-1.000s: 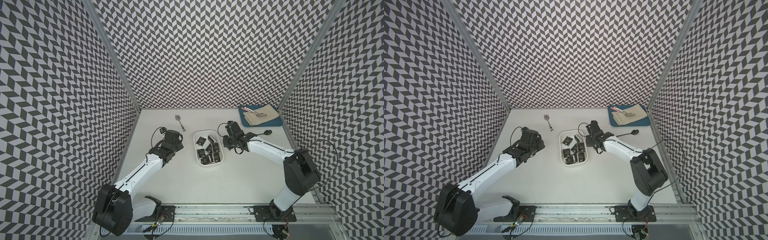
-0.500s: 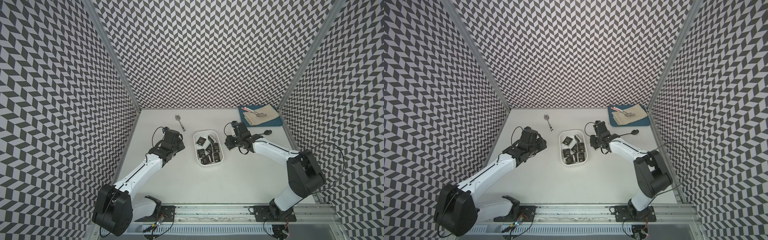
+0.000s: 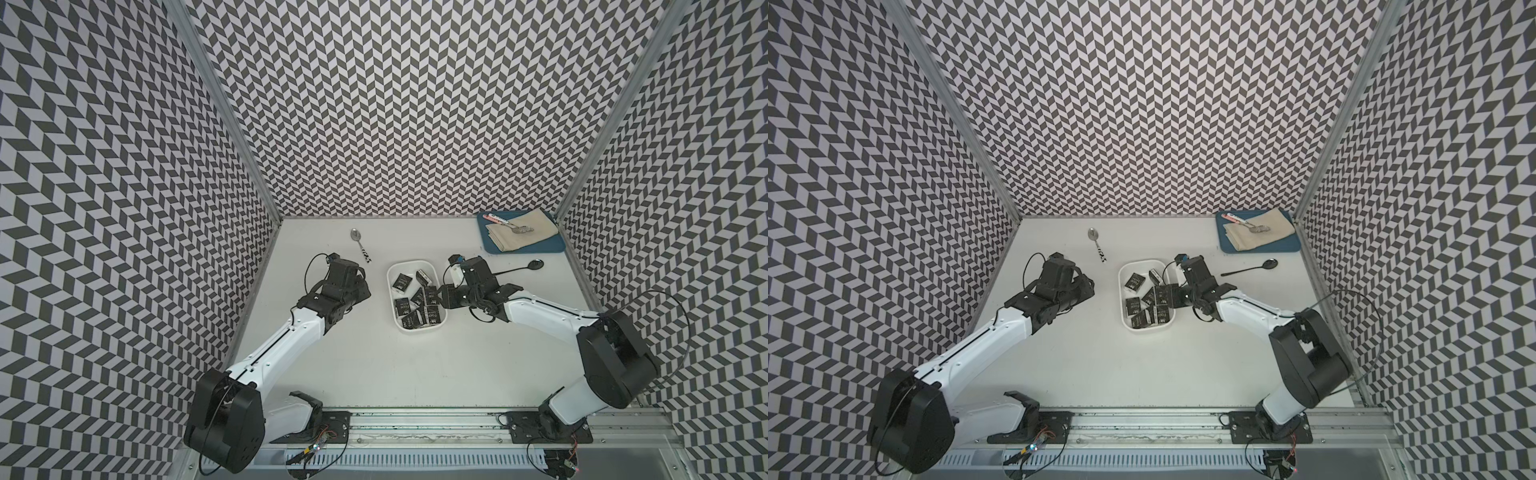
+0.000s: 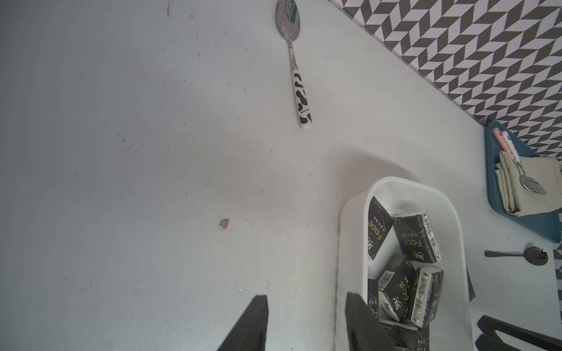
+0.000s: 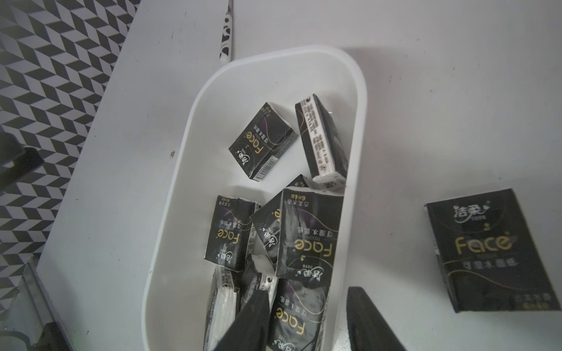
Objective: Take the pocket tissues out of the storage box
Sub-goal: Move the storage box to the center of the board.
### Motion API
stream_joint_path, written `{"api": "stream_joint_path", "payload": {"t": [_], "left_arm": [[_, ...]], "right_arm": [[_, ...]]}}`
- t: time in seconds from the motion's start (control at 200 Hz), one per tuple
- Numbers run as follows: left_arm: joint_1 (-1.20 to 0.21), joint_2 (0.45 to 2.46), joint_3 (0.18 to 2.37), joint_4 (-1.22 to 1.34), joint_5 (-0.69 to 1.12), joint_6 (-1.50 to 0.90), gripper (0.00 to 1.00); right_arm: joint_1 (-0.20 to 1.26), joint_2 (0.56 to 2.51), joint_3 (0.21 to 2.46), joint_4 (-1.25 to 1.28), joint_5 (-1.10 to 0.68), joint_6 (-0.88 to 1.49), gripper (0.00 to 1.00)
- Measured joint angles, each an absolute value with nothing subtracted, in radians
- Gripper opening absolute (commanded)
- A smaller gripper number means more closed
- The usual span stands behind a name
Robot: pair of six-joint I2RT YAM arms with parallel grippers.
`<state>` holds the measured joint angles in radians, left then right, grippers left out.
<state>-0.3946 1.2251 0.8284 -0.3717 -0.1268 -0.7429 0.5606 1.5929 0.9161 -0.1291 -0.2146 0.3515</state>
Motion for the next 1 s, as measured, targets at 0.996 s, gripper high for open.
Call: {"api": "stream_joint_path", "payload": {"t": [0.996], "left_arm": [[-0.360,1.155,0.829,-0.398,-0.168,-0.715,0.48]], "right_arm": [[0.771,1.842,1.150,-0.125,-0.158,0.482,0.17]]}}
